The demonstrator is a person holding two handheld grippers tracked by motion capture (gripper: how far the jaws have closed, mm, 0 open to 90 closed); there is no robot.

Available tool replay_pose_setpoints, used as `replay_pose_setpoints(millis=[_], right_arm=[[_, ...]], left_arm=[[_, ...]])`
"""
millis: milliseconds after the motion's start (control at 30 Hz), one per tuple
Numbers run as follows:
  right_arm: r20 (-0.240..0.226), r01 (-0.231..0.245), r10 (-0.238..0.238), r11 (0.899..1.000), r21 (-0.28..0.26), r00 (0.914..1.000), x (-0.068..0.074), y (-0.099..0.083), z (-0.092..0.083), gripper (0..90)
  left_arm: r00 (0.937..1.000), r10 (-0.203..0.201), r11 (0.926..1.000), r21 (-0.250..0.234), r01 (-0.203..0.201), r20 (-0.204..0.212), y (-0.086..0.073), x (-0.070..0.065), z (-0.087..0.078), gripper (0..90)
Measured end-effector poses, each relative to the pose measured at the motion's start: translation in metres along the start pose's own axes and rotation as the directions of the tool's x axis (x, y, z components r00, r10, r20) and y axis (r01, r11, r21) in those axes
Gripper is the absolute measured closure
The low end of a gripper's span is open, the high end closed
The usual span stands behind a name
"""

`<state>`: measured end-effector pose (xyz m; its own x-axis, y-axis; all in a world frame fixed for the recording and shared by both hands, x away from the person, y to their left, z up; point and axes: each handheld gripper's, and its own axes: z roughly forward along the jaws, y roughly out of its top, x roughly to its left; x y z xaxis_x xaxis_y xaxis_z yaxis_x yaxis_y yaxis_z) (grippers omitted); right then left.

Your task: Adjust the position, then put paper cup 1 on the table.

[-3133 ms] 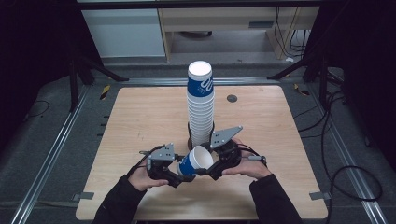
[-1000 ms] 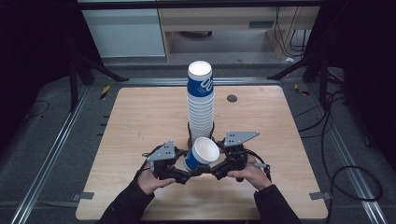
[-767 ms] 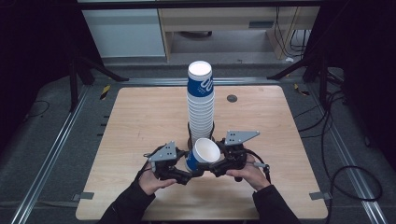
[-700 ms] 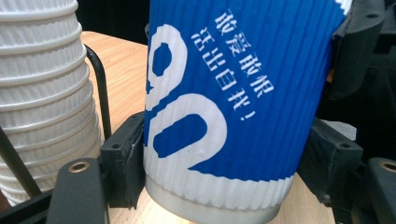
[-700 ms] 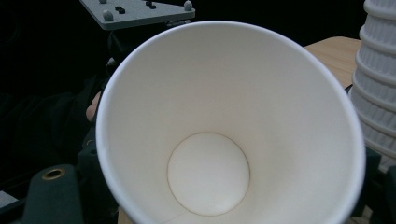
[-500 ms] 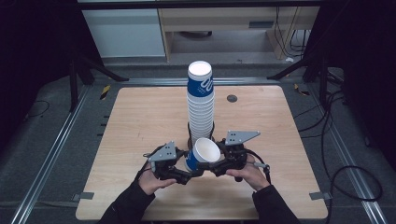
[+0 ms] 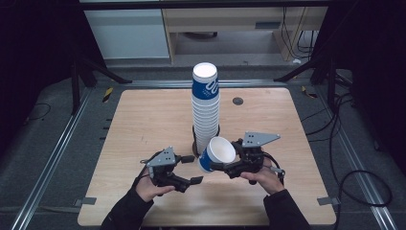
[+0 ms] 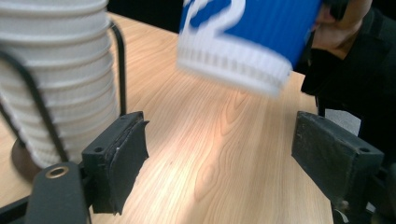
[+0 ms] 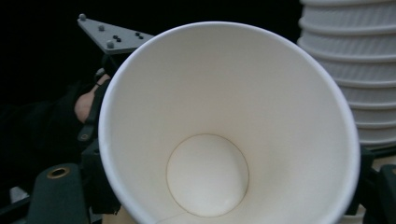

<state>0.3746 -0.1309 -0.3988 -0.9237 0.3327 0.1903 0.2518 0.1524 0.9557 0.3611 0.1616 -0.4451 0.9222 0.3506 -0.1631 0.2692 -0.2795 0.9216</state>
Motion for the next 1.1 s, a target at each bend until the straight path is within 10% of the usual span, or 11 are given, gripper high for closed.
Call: replay_pose_setpoints(millis=[333,600,867,900,933,967,1000,1100], right_arm=[[0.17,-0.004,0.007,1.0,-0.019,0.9854,-0.012,0.003,-0.028,20.2],[0.333,-0.014,0.023,1.0,-0.028,0.9425,-0.022,0.003,-0.045,20.2],[0.472,-0.047,0.058,0.998,-0.036,0.8797,-0.036,0.004,-0.065,20.3],[0.519,-0.055,0.06,0.998,-0.025,0.8527,-0.041,0.004,-0.068,20.2],[0.519,-0.055,0.06,0.998,-0.025,0.8527,-0.041,0.004,-0.068,20.2],[0.561,-0.065,0.062,0.998,-0.014,0.8256,-0.045,0.003,-0.07,20.3],[0.561,-0.065,0.062,0.998,-0.014,0.8256,-0.045,0.003,-0.07,20.3],[0.622,-0.077,0.055,0.997,0.009,0.7814,-0.052,0.002,-0.074,20.2]], left_arm=[[0.9899,-0.063,0.998,-0.01,0.063,-0.126,-0.009,0.017,-0.026,18.2],[0.9661,-0.112,0.9935,-0.04,0.106,-0.232,-0.01,0.036,-0.052,19.2],[0.9364,-0.154,0.988,-0.05,0.146,-0.315,-0.016,0.052,-0.066,19.7],[0.9354,-0.157,0.9876,-0.05,0.149,-0.317,-0.016,0.053,-0.067,19.4],[0.9333,-0.159,0.9873,-0.05,0.151,-0.322,-0.016,0.054,-0.068,19.4],[0.9309,-0.16,0.9871,-0.049,0.152,-0.328,-0.017,0.054,-0.069,19.4],[0.9301,-0.156,0.9877,-0.045,0.15,-0.333,-0.017,0.055,-0.069,19.4],[0.922,-0.161,0.9868,-0.041,0.157,-0.352,-0.019,0.059,-0.071,19.3]])
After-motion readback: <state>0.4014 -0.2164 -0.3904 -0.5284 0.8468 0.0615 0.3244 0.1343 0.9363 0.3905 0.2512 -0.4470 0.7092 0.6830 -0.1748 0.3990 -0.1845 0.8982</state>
